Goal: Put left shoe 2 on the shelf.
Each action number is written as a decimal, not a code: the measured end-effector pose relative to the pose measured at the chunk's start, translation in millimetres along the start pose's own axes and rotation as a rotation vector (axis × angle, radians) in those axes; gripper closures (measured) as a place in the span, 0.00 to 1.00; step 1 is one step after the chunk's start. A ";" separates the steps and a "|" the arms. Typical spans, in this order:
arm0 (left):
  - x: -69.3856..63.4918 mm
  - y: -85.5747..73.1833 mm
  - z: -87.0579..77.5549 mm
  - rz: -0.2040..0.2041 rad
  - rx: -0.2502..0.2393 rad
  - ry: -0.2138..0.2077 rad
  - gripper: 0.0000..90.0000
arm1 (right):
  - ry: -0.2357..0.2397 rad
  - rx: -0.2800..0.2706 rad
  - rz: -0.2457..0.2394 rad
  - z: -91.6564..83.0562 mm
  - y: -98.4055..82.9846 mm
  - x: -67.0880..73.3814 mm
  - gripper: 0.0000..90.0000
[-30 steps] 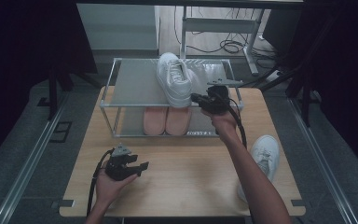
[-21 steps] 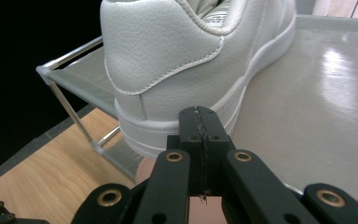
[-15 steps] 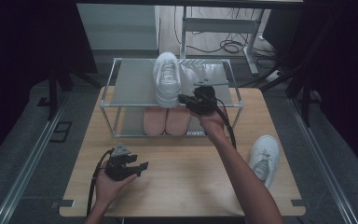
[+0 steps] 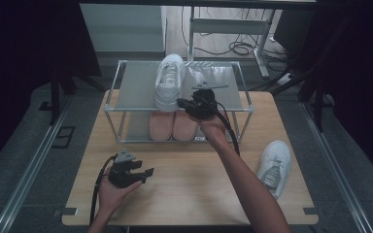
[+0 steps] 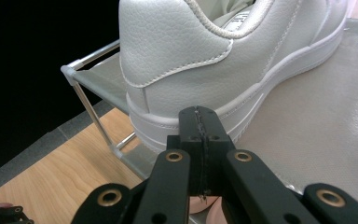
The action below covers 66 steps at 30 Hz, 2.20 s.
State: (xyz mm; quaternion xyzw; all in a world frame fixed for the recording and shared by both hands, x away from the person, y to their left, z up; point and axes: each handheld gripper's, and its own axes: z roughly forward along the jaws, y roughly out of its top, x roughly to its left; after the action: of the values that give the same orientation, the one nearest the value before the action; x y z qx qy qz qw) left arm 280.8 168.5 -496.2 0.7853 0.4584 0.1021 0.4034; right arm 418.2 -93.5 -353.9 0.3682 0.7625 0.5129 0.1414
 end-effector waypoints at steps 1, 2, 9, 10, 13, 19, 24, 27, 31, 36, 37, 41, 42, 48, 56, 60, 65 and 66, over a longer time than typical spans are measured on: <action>0.1 0.0 0.2 0.001 0.001 0.000 0.45 | 0.001 -0.001 0.000 0.6 0.1 0.6 1.00; 0.0 0.0 0.3 0.001 0.001 0.000 0.45 | 0.001 -0.002 -0.001 1.2 0.3 1.0 1.00; -0.7 -0.2 1.5 0.004 0.006 -0.003 0.45 | 0.003 0.000 -0.001 1.4 0.4 1.2 1.00; -0.8 -0.3 1.7 0.004 0.007 -0.003 0.45 | 0.002 -0.001 -0.003 1.4 0.3 1.2 1.00; -0.7 -0.3 1.7 0.003 0.006 -0.003 0.45 | 0.003 0.000 -0.003 1.0 0.0 0.9 1.00; -0.9 -0.4 2.2 0.004 0.009 -0.004 0.45 | 0.004 0.000 -0.003 1.4 0.2 1.0 1.00; -0.2 -0.4 0.8 0.001 0.003 -0.004 0.45 | -0.009 0.000 -0.008 -0.2 -0.3 0.4 1.00; 0.3 -0.4 0.2 0.000 0.000 -0.004 0.45 | -0.010 -0.004 -0.003 -3.0 -0.7 -2.2 1.00; 0.7 -0.7 0.1 -0.002 0.004 -0.002 0.45 | -0.022 -0.010 0.001 -12.4 -3.7 -8.6 1.00; -0.9 0.0 0.0 0.001 0.004 -0.002 0.45 | -0.038 -0.019 0.008 -28.8 -10.7 -17.1 1.00; -1.0 0.0 0.2 0.003 0.006 -0.002 0.45 | -0.040 -0.022 0.010 -32.3 -12.3 -18.5 1.00; -1.1 -0.1 0.8 0.002 0.006 -0.001 0.45 | -0.043 -0.030 0.012 -49.4 -21.6 -23.4 1.00; -1.1 -0.1 0.8 0.002 0.006 -0.001 0.45 | -0.043 -0.030 0.012 -49.4 -21.6 -23.4 1.00; 0.0 -0.2 -0.7 -0.004 0.002 -0.003 0.45 | -0.056 -0.028 0.012 -68.1 -38.3 -27.9 1.00; 1.2 -0.6 -0.4 -0.005 0.006 -0.001 0.45 | -0.100 -0.009 0.012 -94.5 -65.1 -35.6 1.00; 0.6 -0.5 -0.1 -0.004 0.008 0.000 0.45 | -0.116 -0.002 0.017 -106.3 -79.0 -39.1 1.00; -0.2 -0.6 1.3 -0.004 0.011 0.001 0.45 | -0.127 0.016 0.030 -120.6 -100.6 -41.2 1.00; -0.2 -0.6 1.3 -0.004 0.011 0.001 0.45 | -0.127 0.016 0.030 -120.6 -100.6 -41.2 1.00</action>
State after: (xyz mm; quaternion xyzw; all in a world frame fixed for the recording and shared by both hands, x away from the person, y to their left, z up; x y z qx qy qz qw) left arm 281.0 167.8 -497.5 0.7864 0.4608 0.0990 0.3993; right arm 333.1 -224.8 -397.4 0.4124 0.7505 0.4844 0.1788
